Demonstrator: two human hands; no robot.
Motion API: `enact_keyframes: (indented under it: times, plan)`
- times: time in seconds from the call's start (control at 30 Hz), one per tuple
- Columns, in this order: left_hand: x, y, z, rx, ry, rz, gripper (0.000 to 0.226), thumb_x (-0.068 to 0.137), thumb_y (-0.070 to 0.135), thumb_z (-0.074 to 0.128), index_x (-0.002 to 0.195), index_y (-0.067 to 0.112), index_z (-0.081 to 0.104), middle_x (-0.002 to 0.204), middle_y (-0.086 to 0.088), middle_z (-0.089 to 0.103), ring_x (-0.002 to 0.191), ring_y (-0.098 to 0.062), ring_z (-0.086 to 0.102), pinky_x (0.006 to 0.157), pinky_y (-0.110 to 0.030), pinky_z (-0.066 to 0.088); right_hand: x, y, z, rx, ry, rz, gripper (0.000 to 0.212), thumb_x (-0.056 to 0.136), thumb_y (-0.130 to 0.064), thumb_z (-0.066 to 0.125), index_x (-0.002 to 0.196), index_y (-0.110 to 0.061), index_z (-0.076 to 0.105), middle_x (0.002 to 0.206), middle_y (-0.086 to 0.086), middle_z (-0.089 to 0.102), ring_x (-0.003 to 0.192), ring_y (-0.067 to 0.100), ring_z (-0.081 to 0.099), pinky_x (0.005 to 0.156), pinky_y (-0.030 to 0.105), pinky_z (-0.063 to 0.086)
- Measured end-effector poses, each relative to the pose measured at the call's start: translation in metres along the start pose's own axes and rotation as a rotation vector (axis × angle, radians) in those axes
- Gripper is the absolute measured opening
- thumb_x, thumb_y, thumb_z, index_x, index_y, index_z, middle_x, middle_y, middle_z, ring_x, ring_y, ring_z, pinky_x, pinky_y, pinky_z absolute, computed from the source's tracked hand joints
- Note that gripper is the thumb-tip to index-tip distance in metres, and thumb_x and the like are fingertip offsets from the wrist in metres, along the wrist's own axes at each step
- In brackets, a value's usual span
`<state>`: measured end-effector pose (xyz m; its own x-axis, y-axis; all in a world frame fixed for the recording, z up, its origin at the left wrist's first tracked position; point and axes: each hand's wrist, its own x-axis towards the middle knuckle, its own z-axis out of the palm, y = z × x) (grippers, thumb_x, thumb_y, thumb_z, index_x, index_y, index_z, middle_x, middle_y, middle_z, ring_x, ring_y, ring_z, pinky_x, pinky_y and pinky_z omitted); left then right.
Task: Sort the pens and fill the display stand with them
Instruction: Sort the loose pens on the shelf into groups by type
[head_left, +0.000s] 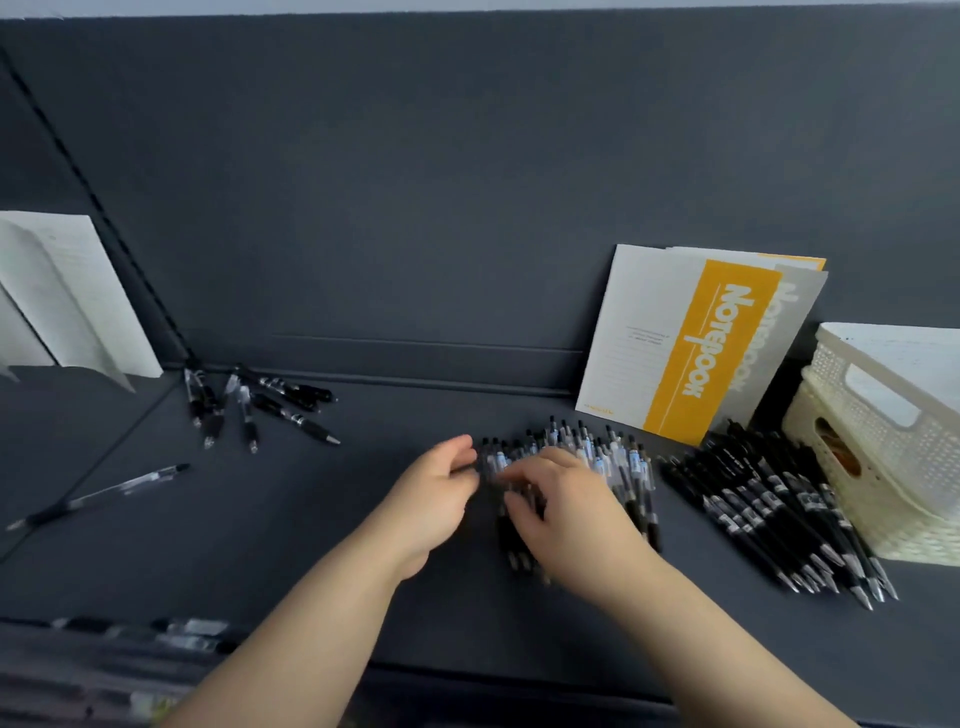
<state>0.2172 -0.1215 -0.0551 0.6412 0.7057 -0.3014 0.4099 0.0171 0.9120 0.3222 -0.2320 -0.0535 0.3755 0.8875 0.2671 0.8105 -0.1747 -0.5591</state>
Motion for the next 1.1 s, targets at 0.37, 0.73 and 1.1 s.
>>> enact_keyframes:
  times: [0.37,0.73,1.1]
  plan:
    - [-0.023,-0.051,-0.181,0.308,0.146,0.064,0.029,0.092,0.005,0.052,0.114,0.024,0.058,0.108,0.006,0.066,0.098,-0.01,0.061,0.089,-0.026,0.048,0.044,-0.124,0.09,0.1,-0.377,-0.18,0.02,0.086,-0.021,0.061,0.105,-0.021,0.067,0.097,-0.005,0.063,0.08,0.004,0.052,0.076,0.011,0.039]
    - [-0.021,-0.098,-0.283,0.862,0.273,0.087,0.042,0.091,0.022,0.057,0.132,0.023,0.05,0.134,0.003,0.045,0.125,-0.021,0.036,0.101,-0.032,0.035,0.052,-0.173,0.134,-0.035,-0.748,-0.197,0.023,0.079,-0.04,0.067,0.1,-0.029,0.063,0.096,-0.013,0.053,0.09,0.004,0.05,0.083,0.018,0.042]
    - [-0.005,-0.096,-0.302,1.001,0.182,0.11,0.017,0.09,0.015,0.051,0.102,0.022,0.061,0.106,0.003,0.053,0.093,-0.02,0.055,0.079,-0.035,0.049,0.052,-0.184,0.139,-0.053,-0.751,-0.081,0.021,0.077,-0.031,0.07,0.097,-0.027,0.063,0.096,-0.013,0.049,0.095,0.005,0.051,0.086,0.019,0.042]
